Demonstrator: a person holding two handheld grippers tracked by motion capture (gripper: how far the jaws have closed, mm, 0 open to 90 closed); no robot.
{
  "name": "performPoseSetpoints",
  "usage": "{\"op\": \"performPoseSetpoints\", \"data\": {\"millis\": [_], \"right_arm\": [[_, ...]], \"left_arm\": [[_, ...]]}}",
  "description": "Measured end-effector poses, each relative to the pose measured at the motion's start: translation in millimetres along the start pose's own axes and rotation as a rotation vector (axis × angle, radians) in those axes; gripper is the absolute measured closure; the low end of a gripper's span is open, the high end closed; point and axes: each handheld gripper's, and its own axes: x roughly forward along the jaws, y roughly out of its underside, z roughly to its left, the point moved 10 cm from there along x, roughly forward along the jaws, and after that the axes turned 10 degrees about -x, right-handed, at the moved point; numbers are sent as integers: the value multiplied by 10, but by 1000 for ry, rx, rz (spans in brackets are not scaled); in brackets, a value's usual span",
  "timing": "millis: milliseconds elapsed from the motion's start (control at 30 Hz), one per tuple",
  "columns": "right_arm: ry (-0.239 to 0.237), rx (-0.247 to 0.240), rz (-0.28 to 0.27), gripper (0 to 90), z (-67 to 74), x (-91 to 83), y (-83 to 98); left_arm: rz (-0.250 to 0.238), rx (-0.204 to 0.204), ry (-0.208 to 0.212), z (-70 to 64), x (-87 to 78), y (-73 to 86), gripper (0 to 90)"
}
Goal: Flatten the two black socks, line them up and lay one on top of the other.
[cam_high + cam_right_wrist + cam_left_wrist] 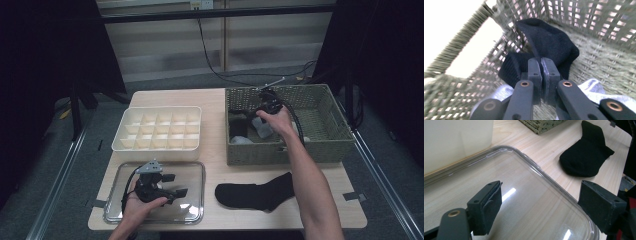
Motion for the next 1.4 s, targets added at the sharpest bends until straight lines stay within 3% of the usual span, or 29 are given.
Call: {"op": "performPoseSetpoints", "data": {"millis": [267, 667, 1400], "right_arm": [[-29, 7, -142, 867, 1, -266, -137], [-65, 19, -279, 869, 79, -501, -277], [-81, -6, -403, 869, 244, -931, -390]], "left_arm": [[-1, 2, 1, 4, 0, -5, 188], [-1, 4, -2, -7, 1, -4, 188], [-5, 21, 2, -46, -8, -10, 185]]}}
